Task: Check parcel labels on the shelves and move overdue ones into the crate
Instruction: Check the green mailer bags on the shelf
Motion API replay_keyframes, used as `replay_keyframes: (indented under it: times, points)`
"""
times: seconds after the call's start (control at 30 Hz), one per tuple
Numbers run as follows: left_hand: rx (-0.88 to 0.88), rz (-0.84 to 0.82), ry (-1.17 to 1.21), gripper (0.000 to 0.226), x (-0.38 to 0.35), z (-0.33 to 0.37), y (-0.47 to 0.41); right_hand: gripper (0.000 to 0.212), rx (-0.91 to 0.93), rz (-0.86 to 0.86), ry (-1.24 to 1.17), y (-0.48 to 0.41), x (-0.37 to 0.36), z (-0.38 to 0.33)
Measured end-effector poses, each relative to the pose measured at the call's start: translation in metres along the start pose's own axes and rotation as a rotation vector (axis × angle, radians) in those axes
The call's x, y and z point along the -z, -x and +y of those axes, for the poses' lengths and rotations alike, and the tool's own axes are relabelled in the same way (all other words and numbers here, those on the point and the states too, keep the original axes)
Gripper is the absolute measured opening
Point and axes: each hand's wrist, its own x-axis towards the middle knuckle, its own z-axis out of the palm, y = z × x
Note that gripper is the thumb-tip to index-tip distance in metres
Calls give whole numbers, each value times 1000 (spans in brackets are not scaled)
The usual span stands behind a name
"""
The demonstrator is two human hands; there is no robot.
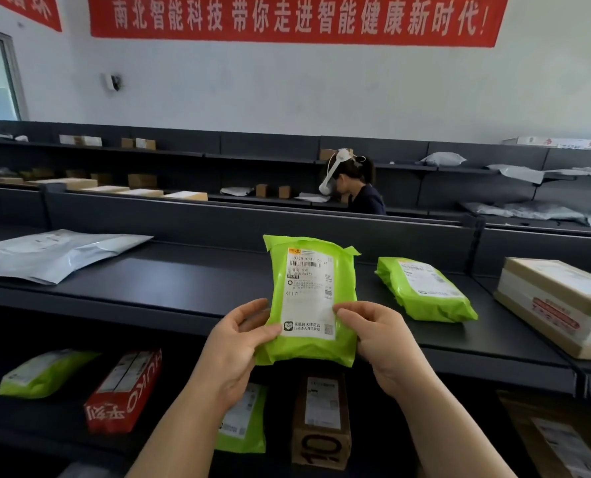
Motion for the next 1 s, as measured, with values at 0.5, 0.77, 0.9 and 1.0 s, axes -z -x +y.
replay_keyframes:
  times: [0.5, 0.77, 0.9, 1.0]
  points:
    - [-22, -66, 27, 42, -1, -9, 0, 14, 42, 63, 85, 14, 6, 4]
    - [-42, 2, -161, 38, -9, 13, -71, 25, 87, 45, 272, -41, -12, -28]
    - [-38, 59, -280, 38, -7, 13, -100, 34, 37, 24, 282, -63, -26, -25]
    - [-53, 93, -388, 36, -7, 11, -114, 35, -2, 31, 304, -72, -31, -18]
